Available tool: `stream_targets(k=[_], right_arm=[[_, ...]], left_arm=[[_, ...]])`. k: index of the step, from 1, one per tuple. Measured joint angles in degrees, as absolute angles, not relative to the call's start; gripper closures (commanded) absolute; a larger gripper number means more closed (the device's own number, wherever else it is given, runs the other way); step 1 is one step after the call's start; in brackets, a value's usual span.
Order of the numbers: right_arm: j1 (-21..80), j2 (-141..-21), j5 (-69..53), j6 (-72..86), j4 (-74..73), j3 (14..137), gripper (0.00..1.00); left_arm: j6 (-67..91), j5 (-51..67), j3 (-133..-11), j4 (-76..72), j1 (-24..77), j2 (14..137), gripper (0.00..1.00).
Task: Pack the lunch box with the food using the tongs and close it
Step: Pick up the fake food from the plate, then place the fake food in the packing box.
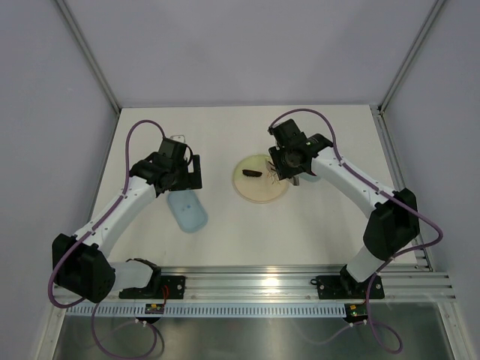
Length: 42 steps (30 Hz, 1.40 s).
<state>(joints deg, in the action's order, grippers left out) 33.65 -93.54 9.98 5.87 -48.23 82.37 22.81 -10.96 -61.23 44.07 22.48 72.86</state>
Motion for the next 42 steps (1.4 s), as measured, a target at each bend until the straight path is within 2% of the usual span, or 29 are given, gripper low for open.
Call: stream_targets(k=[14,24,36,42], right_arm=[[33.65,-97.91,11.40,3.92,-47.37,83.26,0.56],[33.65,-98.26,11.42,3.25,-47.40,83.48,0.89],[33.19,-91.02,15.31,6.76,-45.58,85.67,0.89],[26.24,-90.59,19.77,10.22,-44.14,86.67,0.88]], left_arm=[[22.81,-11.05,-61.23,44.07,22.48,72.82,0.01],[22.81,-11.05,-61.23,44.05,22.48,72.79,0.01],[22.79,-11.03,-61.23,44.05,22.46,72.79,0.01],[22.74,-11.05,-61.23,44.07,22.48,72.79,0.01]])
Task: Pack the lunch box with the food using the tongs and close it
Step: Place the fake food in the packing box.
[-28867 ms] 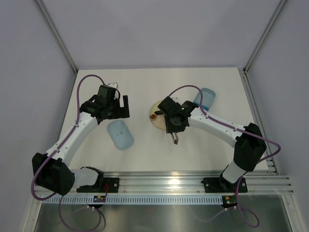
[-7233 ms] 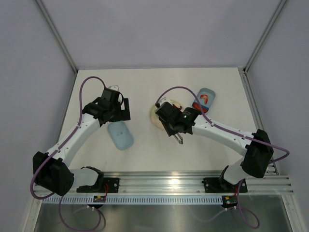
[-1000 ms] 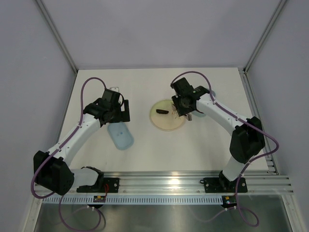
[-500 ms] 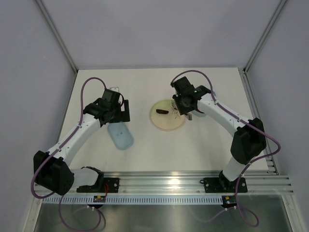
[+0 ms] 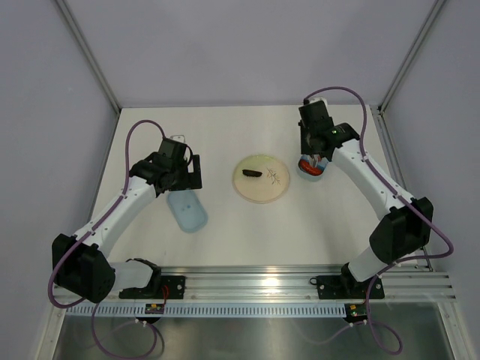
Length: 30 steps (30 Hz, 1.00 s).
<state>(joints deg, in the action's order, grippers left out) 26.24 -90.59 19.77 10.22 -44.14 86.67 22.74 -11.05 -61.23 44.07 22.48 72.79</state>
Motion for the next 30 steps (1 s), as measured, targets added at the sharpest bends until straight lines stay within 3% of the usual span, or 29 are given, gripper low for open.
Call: stream_targets(k=[9,30], right_arm=[[16.47,-90.76,20.84,11.40,-44.03,84.53,0.87],[13.74,-97.25,17.43,11.18,-40.12,82.32,0.86]], left_arm=[[22.72,-11.33,-60.38,44.14,22.48,71.96,0.01],[22.70,-12.36,-60.18,44.51,22.48,70.74,0.01]])
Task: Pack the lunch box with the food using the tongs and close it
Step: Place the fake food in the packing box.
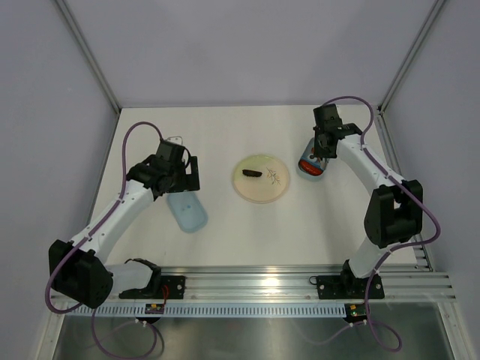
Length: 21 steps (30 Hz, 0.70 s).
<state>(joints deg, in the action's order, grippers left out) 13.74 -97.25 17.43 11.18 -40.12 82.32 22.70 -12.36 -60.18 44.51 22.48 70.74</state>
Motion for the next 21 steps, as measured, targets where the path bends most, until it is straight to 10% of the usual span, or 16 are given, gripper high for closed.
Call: stream_targets(k=[21], right_arm=[[13.34,-99.29,17.54,10.72,-38.63,81.93,0.48]], left_arm=[[22.46,-12.71,-59.48,44.99,22.48,70.19,0.01]])
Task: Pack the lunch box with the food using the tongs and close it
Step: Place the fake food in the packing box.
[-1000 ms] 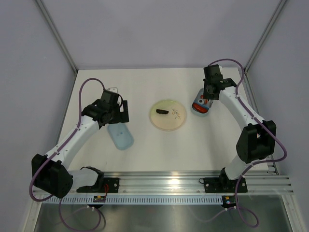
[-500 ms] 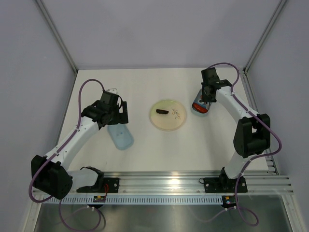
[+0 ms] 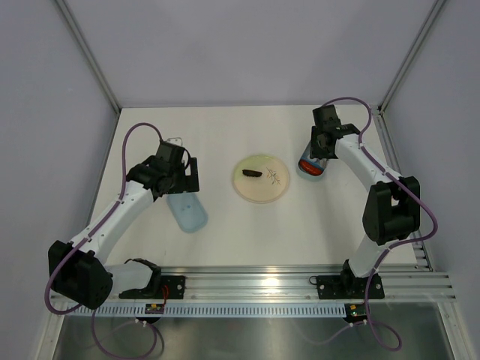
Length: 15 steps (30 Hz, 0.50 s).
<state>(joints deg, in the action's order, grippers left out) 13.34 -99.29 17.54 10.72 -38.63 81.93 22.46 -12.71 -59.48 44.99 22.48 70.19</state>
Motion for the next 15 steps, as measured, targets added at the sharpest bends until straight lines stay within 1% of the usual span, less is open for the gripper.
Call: stream_targets(k=[8,15], right_arm=[[13.34,-96.84,17.61,10.70,-38.83,81.93,0.49],[13.34,-87.94,19.62,10.74,-38.19,80.90,0.50]], left_arm=[[22.46,-12.75,-59.48,45.25,22.46,70.19,0.01],[22.46,-12.99,-59.48,45.45,22.48,70.19,0.01]])
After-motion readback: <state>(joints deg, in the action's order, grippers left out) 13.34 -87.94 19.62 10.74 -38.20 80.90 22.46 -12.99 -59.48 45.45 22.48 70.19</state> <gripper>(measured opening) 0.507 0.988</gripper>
